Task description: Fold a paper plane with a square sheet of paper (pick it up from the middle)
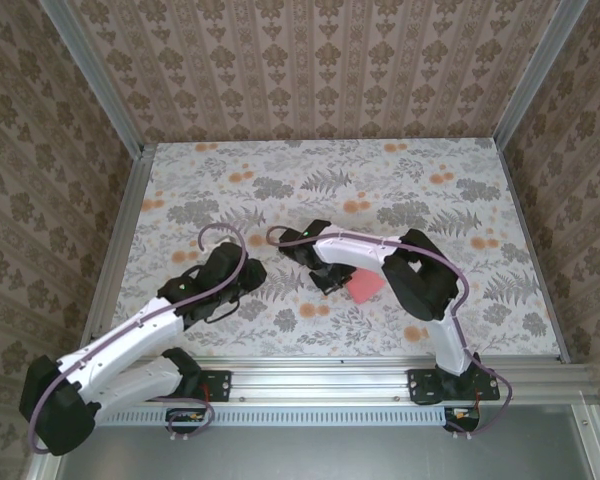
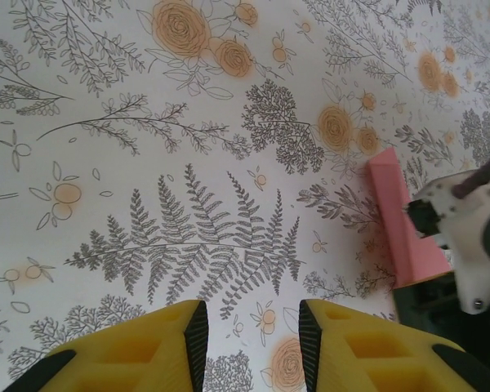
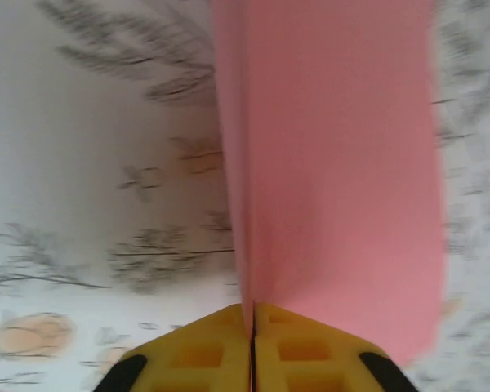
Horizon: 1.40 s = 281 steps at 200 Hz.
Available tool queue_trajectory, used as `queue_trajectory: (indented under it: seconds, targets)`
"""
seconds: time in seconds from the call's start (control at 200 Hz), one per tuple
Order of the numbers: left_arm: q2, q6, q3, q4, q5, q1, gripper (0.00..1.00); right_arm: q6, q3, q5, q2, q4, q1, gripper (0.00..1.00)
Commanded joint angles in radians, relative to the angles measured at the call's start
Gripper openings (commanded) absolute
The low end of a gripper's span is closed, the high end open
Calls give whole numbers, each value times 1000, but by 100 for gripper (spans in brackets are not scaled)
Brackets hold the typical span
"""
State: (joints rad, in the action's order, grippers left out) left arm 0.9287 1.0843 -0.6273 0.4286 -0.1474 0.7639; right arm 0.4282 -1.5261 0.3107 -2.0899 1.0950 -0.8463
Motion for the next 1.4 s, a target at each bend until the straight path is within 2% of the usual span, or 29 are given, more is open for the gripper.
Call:
queue_trajectory:
  seconds: [0.0, 0.08, 0.24, 0.305, 0.37, 0.505, 0.64, 0.725, 0.81, 0.9, 1.025, 1.17, 1.4]
  targets:
    - [-27, 1, 16, 46, -21, -8, 38, 38, 0, -193, 1, -71, 5, 18]
    - [-29, 0, 23, 37, -11, -8, 39, 40, 35, -272, 11, -134, 14, 31]
    - [0, -20, 17, 12, 30, -8, 41, 52, 136, -439, 69, -245, 66, 34]
    - [20, -30, 7, -1, 49, -8, 41, 49, 177, -462, 145, -298, 80, 38]
    - [53, -47, -3, -34, 83, -6, 42, 42, 217, -539, 232, -351, 103, 41]
    - [181, -91, -72, -80, 152, 10, 42, 55, 311, -631, 411, -452, 173, 50]
    - [351, -132, -206, -87, 186, 56, 38, 50, 413, -629, 521, -498, 289, 48]
    - [457, -144, -288, -105, 194, 95, 37, 29, 473, -679, 542, -534, 374, 42]
    - [572, -144, -376, -105, 220, 121, 33, 14, 520, -723, 529, -552, 448, 31]
    - [681, -122, -441, -93, 243, 130, 30, -3, 549, -772, 491, -597, 504, 35]
    - [781, -79, -468, -155, 278, 133, 30, -38, 571, -804, 449, -615, 552, 37]
    - [861, -80, -517, -150, 282, 131, 29, -75, 592, -829, 398, -623, 588, 36]
    - [925, -81, -530, -163, 292, 109, 27, -91, 639, -870, 372, -636, 593, 33]
